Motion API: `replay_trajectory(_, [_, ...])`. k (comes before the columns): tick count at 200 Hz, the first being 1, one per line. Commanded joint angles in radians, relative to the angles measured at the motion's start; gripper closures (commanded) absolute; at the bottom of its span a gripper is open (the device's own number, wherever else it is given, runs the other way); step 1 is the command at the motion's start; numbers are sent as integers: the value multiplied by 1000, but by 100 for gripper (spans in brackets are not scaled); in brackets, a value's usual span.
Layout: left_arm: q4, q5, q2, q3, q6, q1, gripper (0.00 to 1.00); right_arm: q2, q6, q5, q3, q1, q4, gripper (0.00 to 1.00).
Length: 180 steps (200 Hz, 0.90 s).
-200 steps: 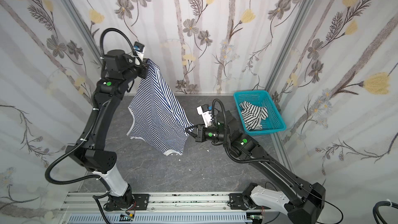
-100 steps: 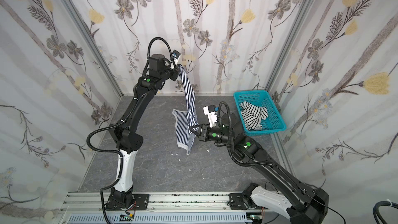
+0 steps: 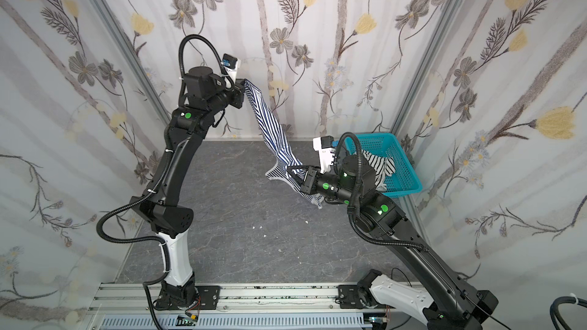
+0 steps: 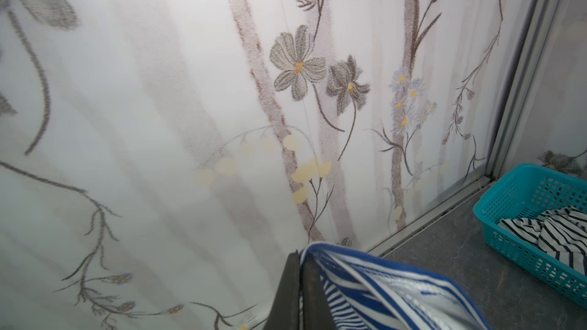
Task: Fold and stack tank tops
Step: Smooth out the tank top at the center of the table.
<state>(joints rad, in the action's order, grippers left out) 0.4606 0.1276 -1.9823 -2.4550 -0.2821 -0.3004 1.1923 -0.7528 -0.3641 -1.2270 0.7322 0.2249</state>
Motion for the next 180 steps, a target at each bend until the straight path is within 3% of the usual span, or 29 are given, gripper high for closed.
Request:
replay_trajectory(1, [-43,1,82,60,41,60,100,46,44,-36,-46,80,-47,100])
replay_trajectory(48, [-44,62,302,193,22,265,100,238,98,-16,-234,309,-29,100])
replay_trajectory(83, [-43,87,364,183,-46,354,100,331,103,-40,-335,374,-59,100])
replay_trajectory(137, [-42,107,202,119,-54,316,100,269,60,-45,-172,365,-173,100])
replay_trajectory(180, [-45,50,-19,75,-119,102,100,189,-46,-42,108,329,-320,100])
